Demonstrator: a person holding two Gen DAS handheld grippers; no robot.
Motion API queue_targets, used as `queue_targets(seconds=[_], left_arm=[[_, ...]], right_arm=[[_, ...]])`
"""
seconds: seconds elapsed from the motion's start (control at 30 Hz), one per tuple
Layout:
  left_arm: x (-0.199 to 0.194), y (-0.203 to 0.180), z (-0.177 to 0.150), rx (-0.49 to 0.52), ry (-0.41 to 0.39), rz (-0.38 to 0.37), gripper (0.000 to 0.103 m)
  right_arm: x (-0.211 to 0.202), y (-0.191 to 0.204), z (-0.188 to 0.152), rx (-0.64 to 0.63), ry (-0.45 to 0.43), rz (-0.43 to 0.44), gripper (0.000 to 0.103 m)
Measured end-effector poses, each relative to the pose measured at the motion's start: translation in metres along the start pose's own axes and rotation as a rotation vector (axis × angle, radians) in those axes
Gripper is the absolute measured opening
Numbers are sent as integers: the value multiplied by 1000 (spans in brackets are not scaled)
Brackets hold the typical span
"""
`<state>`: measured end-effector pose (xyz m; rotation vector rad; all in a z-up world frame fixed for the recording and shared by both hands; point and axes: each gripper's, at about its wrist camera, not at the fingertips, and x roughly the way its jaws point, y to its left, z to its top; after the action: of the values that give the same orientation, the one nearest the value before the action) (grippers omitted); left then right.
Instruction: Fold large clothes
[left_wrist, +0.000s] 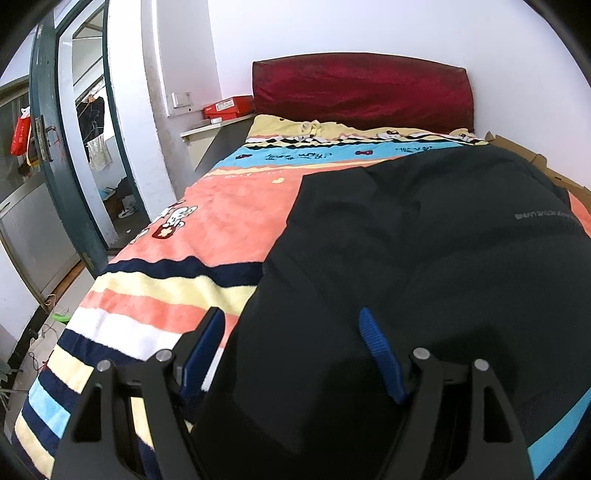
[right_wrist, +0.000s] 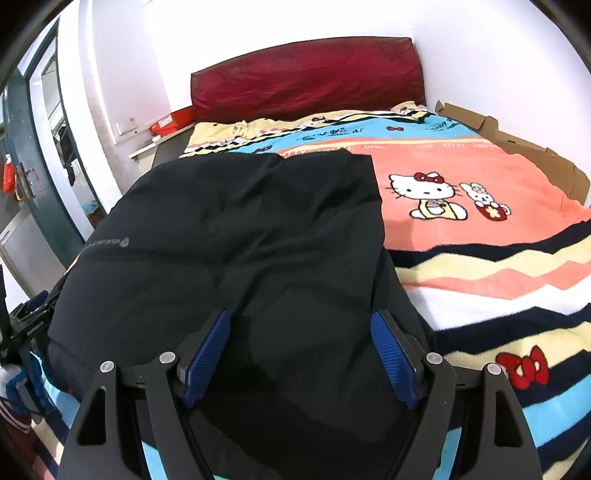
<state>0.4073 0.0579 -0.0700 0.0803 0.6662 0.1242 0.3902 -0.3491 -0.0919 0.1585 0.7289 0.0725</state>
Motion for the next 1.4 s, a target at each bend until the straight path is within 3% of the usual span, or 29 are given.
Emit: queue_targets(seconds=[0.47, 0.77, 0.93, 1.13, 1.4], left_arm=[[-17, 8, -5, -1, 17, 10, 74], [-23, 32, -10, -30, 83, 18, 74], [-37, 44, -6, -59, 79, 41, 74], [-34, 33, 49, -57, 23, -3, 74], [30, -40, 110, -16, 82, -178, 74]], right_arm=[[-14, -9, -6, 19, 24, -32, 79], [-19, -7, -15, 17, 56, -20, 80], [-26, -12, -14, 27, 71, -45, 80], [-28, 12, 36, -19, -4, -13, 83], [42, 83, 97, -121, 15, 76, 84]])
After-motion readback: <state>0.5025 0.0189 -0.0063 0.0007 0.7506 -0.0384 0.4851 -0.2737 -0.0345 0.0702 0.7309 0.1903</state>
